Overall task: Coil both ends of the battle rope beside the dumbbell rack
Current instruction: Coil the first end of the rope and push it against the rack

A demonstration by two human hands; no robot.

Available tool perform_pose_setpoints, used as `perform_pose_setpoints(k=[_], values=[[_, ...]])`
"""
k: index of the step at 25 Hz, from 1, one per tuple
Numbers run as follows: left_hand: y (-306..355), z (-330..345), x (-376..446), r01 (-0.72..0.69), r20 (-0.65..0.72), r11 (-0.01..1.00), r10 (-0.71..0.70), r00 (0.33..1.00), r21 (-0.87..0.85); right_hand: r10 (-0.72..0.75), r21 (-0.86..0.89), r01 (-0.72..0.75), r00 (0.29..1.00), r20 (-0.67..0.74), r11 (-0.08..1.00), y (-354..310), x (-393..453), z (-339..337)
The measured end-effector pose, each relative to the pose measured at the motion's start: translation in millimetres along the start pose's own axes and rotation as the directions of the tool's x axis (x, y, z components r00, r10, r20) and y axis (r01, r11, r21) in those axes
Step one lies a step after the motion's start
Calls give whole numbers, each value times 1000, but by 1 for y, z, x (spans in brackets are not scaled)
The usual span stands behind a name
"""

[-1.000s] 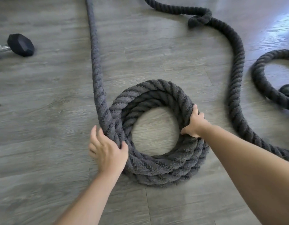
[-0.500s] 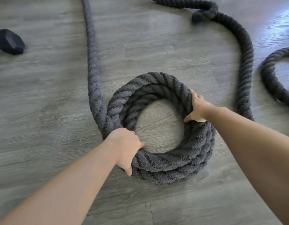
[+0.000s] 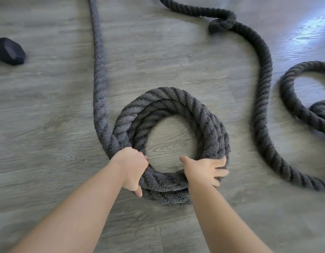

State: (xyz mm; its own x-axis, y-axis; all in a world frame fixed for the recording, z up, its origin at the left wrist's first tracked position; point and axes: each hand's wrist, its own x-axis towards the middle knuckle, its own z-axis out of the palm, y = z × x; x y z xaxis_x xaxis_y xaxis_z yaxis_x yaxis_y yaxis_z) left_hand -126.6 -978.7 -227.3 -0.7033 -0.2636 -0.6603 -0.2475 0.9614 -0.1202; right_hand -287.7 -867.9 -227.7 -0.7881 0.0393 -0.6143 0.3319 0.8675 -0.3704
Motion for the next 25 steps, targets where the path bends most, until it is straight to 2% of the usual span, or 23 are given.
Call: perform_pose_setpoints(k=[2,5,8,12,15,17,19,21,23,25], values=[[2,0,-1,9,-21,1000,-9,1000,6,28,3,-28,999,37,1000,2,-1,2],[5,-4,-4,44,-58,999,-44,997,8,-107,-176,107,994,6,979,-1,10,3],[10,-12,-3,112,-68,993,-115,991,-44,-237,-263,236,971,30,936,-23,24,2],[16,-30,7,248,-87,950,-268,960,-188,-406,-347,424,905,129,836,-70,50,6],[19,-46,20,332,-79,898,-368,926,-288,-485,-324,540,841,238,777,-108,58,6],[17,-55,31,364,-60,869,-405,912,-336,-473,-316,496,868,152,809,-116,48,15],[13,-61,39,380,-14,839,-418,908,-389,-344,-242,348,937,60,906,-113,25,31],[11,-66,44,383,3,817,-423,906,-432,-228,-151,236,971,65,960,-105,10,47],[10,-69,45,371,-20,825,-419,908,-425,-251,-121,256,966,59,959,-102,17,53],[6,-67,41,285,-86,861,-351,932,-421,-320,-158,323,946,46,933,-101,24,52]])
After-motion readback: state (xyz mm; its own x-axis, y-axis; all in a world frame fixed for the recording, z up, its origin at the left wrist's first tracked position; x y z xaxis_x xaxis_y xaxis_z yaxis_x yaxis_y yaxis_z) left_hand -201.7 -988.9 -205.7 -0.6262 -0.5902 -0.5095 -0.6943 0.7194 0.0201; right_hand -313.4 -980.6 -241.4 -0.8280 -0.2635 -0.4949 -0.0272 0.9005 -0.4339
